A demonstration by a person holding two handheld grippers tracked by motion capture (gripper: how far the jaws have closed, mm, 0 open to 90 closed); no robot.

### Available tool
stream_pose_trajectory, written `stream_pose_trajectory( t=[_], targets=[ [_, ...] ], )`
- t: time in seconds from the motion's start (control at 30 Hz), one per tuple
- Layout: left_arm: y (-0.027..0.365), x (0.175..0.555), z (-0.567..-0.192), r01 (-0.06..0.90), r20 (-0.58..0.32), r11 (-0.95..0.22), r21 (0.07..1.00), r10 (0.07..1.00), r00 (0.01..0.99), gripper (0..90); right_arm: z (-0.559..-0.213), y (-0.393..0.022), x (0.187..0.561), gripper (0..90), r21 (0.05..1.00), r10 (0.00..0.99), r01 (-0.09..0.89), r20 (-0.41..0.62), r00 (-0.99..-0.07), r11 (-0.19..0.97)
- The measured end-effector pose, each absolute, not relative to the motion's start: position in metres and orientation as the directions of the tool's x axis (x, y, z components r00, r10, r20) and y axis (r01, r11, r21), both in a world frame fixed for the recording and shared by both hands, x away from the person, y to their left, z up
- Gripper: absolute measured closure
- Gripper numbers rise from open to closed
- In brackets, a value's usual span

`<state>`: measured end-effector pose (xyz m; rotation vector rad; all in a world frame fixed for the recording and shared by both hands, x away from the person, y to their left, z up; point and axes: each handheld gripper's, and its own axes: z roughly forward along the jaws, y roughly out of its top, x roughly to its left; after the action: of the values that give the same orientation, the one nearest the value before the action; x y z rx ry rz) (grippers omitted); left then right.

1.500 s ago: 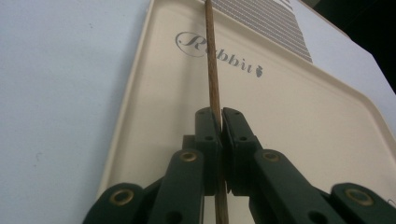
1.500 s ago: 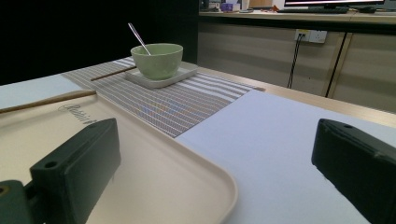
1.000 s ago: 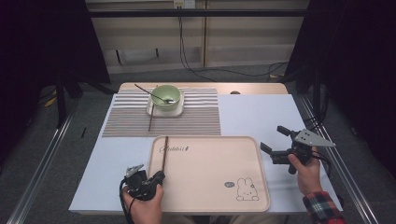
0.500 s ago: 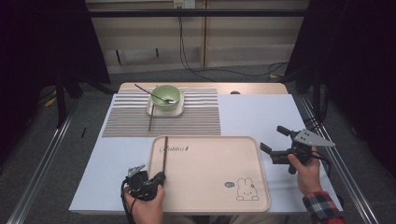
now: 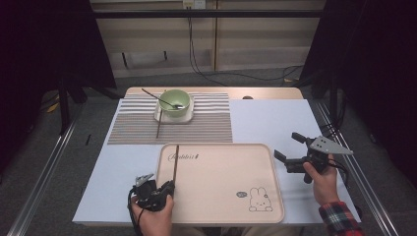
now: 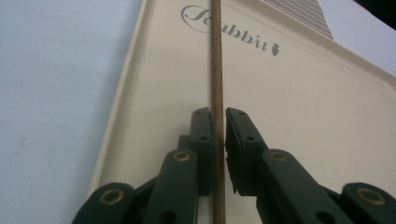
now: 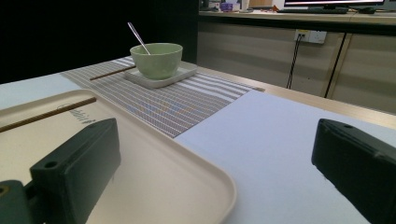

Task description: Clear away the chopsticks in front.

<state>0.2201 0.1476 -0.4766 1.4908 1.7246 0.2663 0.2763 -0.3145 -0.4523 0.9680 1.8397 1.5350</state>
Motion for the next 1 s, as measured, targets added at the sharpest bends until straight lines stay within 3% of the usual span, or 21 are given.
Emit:
stream_pose_trajectory(
  t=[0.37,1.0],
  targets=[
    [0.151,0.228,-0.465,0.702,-0.438,0.270,0.659,0.896,0.067,75.7,-0.452,-0.315,0.276,0.8,0.981,0.809,0.176,0.034,-0.587,0.086],
    [0.168,0.277,-0.442,0.639,-0.380,0.222,0.737,0.917,0.121,51.1,-0.452,-0.315,0.276,0.8,0.980,0.807,0.174,0.026,-0.590,0.096]
  ],
)
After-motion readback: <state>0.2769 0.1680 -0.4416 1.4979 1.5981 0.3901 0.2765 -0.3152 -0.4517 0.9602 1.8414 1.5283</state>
